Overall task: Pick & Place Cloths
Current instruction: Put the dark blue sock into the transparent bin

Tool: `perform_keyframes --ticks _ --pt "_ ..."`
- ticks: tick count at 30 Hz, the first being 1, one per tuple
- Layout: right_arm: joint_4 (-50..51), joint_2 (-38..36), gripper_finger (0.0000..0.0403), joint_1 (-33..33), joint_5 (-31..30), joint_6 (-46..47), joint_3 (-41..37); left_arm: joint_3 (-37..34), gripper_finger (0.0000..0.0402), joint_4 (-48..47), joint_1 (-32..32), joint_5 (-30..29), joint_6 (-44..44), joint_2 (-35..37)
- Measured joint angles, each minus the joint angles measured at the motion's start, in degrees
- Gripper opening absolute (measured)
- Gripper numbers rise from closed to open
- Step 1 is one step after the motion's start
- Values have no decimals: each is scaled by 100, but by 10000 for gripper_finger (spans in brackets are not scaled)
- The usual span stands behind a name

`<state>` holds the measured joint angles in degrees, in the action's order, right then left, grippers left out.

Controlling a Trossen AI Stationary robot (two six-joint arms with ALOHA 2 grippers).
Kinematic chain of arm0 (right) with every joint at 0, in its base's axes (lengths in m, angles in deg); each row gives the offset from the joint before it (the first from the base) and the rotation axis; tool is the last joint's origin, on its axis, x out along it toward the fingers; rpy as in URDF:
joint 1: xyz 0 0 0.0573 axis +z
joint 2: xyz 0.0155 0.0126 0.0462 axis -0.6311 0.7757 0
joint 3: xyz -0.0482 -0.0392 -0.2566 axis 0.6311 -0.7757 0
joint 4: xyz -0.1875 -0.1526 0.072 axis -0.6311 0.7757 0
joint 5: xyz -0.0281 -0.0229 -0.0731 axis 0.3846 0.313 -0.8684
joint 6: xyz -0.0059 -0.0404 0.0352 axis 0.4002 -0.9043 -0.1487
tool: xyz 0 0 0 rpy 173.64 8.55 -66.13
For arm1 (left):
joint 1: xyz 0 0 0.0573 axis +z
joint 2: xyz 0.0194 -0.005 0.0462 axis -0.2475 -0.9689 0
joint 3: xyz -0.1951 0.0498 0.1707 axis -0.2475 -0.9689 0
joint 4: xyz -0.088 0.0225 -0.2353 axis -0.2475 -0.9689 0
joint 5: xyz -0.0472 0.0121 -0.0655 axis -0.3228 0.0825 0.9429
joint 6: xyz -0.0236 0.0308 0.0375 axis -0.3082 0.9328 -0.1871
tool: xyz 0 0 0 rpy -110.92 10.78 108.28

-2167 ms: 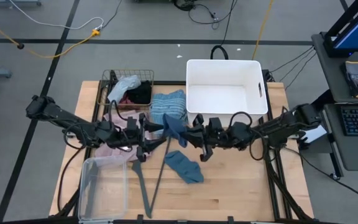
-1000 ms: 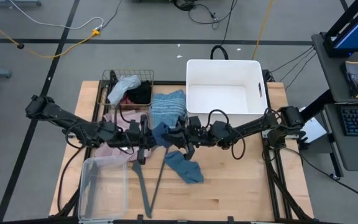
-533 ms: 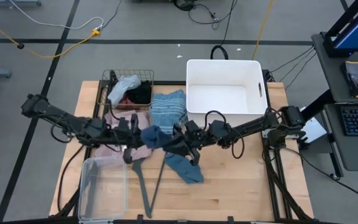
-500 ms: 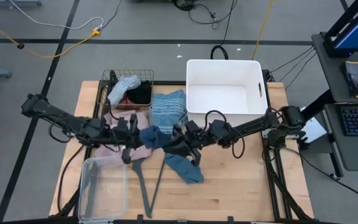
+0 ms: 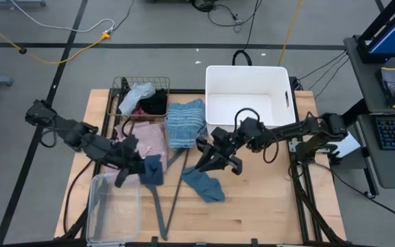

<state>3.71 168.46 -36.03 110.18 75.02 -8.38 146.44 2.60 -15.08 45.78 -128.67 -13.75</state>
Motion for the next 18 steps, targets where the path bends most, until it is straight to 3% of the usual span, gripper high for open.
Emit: perform_keyframes --ticks 5,9,14,18 --pt "-45 -443 73 -424 146 -361 -390 841 11 -1654 -349 36 -1491 -378" --pt "-39 -722 73 -712 138 -572 -644 1029 11 -2526 -608 443 -2604 -685" --pt "-38 -899 73 -998 153 -608 -713 1035 11 -3113 -993 1116 -3848 -981" --pt "-35 -921 73 -1177 158 -642 -715 1038 11 -3373 -1319 1199 -4551 -1122"
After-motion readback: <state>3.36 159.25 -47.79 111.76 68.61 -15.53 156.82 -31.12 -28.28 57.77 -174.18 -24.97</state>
